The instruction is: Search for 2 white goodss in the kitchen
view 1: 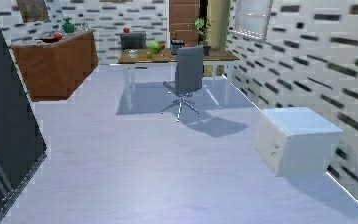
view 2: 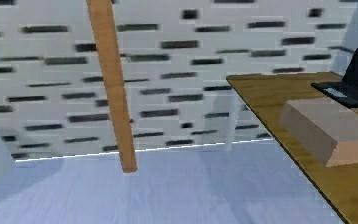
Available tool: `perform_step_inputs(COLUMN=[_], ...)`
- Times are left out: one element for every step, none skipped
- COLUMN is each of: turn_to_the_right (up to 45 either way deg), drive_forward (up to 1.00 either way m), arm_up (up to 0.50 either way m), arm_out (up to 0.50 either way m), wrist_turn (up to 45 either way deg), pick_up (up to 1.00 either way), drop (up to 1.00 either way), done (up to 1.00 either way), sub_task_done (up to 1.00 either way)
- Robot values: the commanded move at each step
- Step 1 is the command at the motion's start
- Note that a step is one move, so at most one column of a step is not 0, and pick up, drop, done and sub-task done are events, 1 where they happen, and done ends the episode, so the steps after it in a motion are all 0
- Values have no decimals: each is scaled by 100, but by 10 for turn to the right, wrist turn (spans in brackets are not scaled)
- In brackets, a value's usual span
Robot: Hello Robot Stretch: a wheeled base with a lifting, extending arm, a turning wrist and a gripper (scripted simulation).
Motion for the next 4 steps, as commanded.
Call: perform_step_inputs(turn_to_the_right=[0, -360, 0, -450], drive_forward=[5, 0, 65, 0], arm_up=[0, 0, 0, 0], arm_out=[0, 0, 0, 0], wrist_turn=[0, 0, 0, 0], pick_up=[0, 0, 0, 0], drop=[0, 0, 0, 0], done=[0, 0, 0, 0], sub_task_done=[0, 0, 0, 0])
